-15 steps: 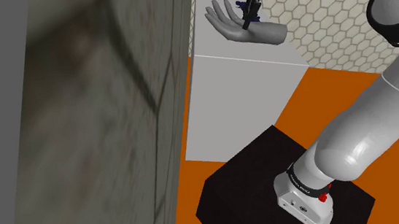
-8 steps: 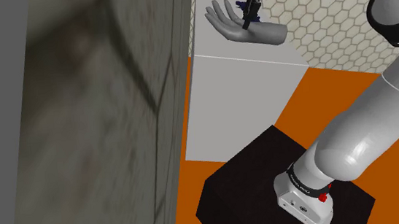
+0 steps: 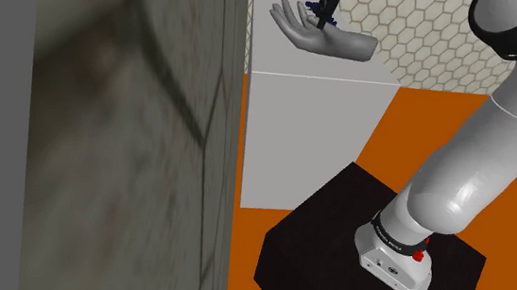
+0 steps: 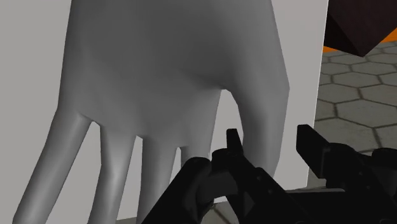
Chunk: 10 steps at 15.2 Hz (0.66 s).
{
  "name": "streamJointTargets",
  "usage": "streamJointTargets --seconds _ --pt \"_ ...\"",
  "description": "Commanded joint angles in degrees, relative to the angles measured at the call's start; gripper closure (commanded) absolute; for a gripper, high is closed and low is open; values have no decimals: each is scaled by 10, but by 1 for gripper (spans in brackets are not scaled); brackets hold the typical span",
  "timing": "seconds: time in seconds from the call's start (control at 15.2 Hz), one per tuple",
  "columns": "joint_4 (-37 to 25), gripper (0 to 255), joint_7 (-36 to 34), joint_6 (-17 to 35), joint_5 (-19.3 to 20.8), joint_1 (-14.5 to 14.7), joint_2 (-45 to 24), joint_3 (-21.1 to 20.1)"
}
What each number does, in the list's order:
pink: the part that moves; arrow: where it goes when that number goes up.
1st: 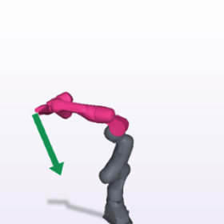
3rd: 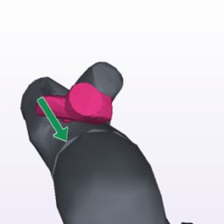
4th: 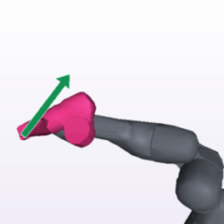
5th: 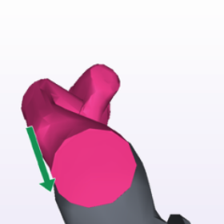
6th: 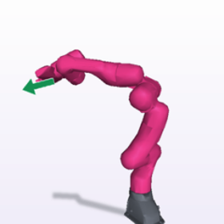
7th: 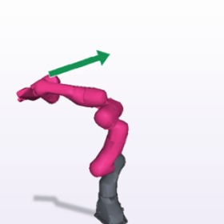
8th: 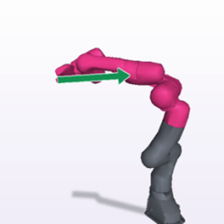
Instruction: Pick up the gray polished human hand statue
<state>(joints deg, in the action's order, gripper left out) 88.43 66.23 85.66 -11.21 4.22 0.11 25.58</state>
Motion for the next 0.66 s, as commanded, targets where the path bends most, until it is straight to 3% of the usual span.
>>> streamJointTargets --seconds 0.0,0.59 --pt "-25 255 -2 -18 -3 -1 -7 1" --pt "-116 255 -5 -84 -18 -9 -36 7"
